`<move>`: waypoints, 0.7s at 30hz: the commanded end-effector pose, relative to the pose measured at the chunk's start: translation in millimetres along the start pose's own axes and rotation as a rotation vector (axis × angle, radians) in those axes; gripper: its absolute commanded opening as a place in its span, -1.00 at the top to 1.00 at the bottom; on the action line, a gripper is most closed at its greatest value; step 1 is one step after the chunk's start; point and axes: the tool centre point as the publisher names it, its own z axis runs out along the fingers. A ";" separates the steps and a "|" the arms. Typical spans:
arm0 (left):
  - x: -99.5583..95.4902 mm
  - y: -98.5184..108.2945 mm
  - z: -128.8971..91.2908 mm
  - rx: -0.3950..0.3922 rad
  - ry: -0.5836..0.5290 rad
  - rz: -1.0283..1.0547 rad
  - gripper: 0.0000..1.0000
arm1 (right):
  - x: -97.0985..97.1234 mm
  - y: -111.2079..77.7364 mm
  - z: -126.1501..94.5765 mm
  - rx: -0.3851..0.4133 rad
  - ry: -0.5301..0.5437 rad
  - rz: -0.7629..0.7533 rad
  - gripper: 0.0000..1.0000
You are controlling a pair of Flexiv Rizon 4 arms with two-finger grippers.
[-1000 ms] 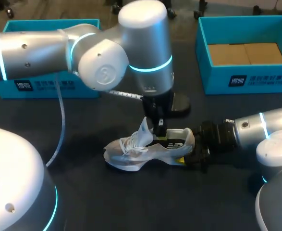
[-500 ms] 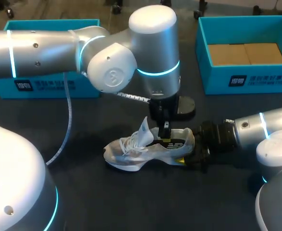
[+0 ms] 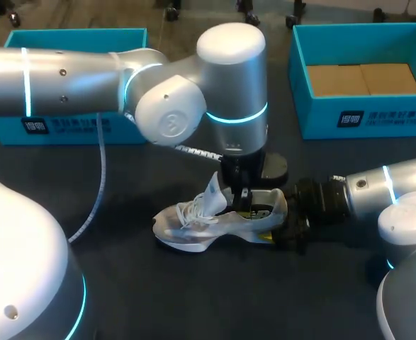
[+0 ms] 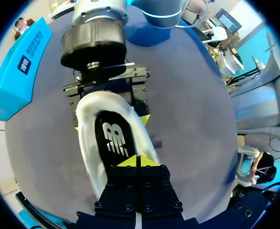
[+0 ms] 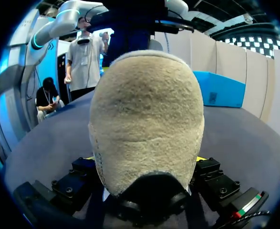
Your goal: Take the shoe out of the shoebox, open the shoe tongue, remove and reinsert the insole, then place the shoe into the shoebox
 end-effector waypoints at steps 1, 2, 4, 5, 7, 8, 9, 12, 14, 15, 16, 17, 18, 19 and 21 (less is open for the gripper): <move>-8.5 -2.7 8.0 -0.014 0.026 0.006 1.00 | -1.7 -1.9 4.0 0.003 -0.002 0.000 1.00; -9.3 -1.9 8.7 -0.015 0.029 0.009 1.00 | -1.7 -1.9 4.0 0.003 -0.002 0.000 1.00; -10.1 -1.0 10.6 -0.025 0.039 0.024 1.00 | -1.7 -1.9 4.0 0.003 -0.002 0.000 1.00; -10.0 -0.3 11.1 -0.025 0.051 0.030 1.00 | -1.7 -1.9 4.0 0.003 -0.002 0.000 1.00; -8.5 1.1 13.5 -0.030 0.047 0.043 1.00 | -1.7 -1.9 4.0 0.003 -0.002 0.000 1.00; -8.0 1.9 14.7 -0.030 0.048 0.040 1.00 | -1.7 -1.9 4.0 0.003 -0.002 0.000 1.00; -7.4 2.8 16.4 -0.031 0.054 0.043 1.00 | -1.7 -1.9 4.0 0.003 -0.002 0.000 1.00; -6.7 5.4 22.0 -0.033 0.071 0.048 1.00 | -1.7 -1.9 4.0 0.003 -0.002 0.000 1.00; -6.1 7.0 24.2 -0.025 0.082 0.045 1.00 | -1.7 -1.9 4.0 0.003 -0.002 0.000 1.00; -5.7 7.3 24.4 -0.025 0.083 0.045 1.00 | -1.7 -1.9 4.0 0.003 -0.002 0.000 1.00; -4.1 7.7 24.7 -0.019 0.086 0.043 1.00 | -1.7 -1.9 4.0 0.003 -0.002 0.000 1.00; -2.7 7.5 24.9 -0.019 0.086 0.044 1.00 | -1.7 -1.9 4.0 0.003 -0.002 0.000 1.00; -1.0 7.2 25.4 -0.021 0.082 0.051 1.00 | -1.7 -1.9 4.0 0.003 -0.002 0.000 1.00; -0.4 7.1 25.5 -0.019 0.079 0.052 1.00 | -1.7 -1.9 4.0 0.003 -0.002 0.000 1.00; 2.2 6.3 26.0 -0.011 0.081 0.060 0.70 | -1.7 -1.9 4.0 0.003 -0.002 0.000 1.00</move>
